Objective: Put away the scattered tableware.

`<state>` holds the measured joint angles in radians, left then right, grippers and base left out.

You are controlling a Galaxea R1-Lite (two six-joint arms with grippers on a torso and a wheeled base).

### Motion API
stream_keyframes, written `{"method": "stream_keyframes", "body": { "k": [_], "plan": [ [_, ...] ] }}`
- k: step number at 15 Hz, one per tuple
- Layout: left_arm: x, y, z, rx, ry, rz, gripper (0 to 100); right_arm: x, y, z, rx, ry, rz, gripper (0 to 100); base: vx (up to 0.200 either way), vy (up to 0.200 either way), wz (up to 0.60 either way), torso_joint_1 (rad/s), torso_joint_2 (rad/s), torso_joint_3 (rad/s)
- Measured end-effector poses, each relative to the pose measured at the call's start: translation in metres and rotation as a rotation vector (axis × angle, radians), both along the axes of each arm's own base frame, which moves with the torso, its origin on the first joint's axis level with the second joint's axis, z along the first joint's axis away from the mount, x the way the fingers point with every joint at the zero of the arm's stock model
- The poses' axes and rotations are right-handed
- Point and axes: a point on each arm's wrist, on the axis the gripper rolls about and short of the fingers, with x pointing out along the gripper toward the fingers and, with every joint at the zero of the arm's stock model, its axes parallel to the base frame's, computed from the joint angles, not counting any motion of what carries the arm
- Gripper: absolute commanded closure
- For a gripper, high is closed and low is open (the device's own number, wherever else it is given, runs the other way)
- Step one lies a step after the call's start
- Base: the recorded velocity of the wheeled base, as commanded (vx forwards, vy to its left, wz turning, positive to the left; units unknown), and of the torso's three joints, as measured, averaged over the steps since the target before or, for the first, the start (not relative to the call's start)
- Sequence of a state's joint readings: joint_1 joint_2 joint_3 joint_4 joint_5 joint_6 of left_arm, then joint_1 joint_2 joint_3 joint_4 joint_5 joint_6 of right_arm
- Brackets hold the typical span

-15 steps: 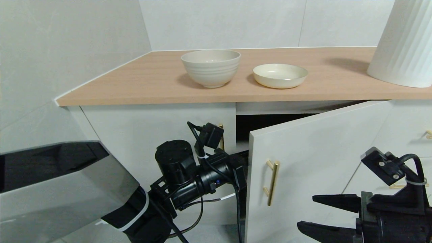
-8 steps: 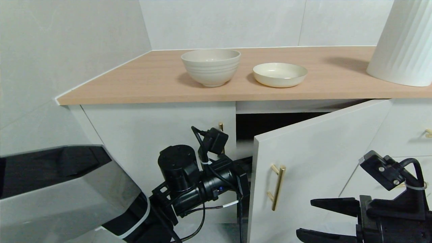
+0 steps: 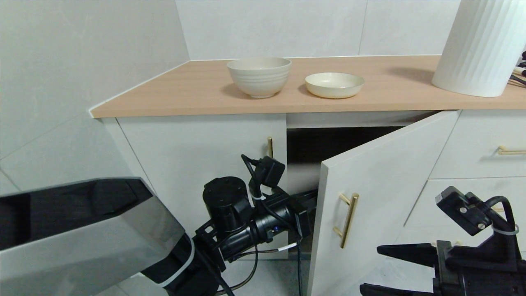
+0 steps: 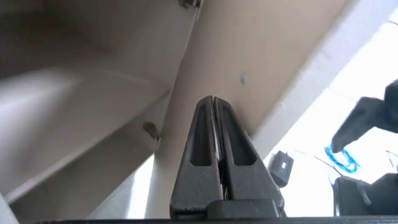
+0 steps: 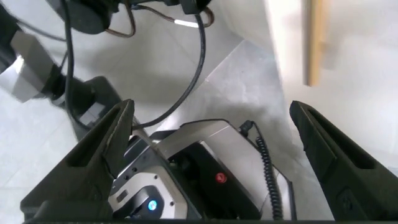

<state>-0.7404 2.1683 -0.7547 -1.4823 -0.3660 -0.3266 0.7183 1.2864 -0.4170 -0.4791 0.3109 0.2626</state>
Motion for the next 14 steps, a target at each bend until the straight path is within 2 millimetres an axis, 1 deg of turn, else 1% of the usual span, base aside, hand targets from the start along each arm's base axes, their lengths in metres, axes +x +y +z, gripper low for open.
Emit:
{"method": "stream_keyframes", "body": {
  "k": [4,7,10,14],
  "plan": [
    [0.002,-0.009,-0.005,0.001,0.001,-0.013,100,-0.001,0.001,-0.001,-0.002,0.002,0.01,0,0.0,0.0,0.0,0.0,0.0,0.0],
    [0.004,-0.011,-0.005,-0.004,-0.003,-0.008,100,-0.002,0.002,-0.002,-0.005,0.005,0.012,0,-0.2,0.0,0.0,0.007,0.0,-0.004],
    [0.004,-0.013,-0.005,-0.006,-0.005,-0.015,100,-0.002,0.002,-0.002,-0.005,0.006,0.018,0,0.0,0.0,0.0,0.0,0.0,0.0],
    [0.011,-0.016,-0.007,-0.01,-0.008,-0.005,100,-0.003,0.002,-0.002,-0.015,-0.013,0.027,0,0.0,0.0,0.0,0.0,0.0,0.0]
  ]
}}
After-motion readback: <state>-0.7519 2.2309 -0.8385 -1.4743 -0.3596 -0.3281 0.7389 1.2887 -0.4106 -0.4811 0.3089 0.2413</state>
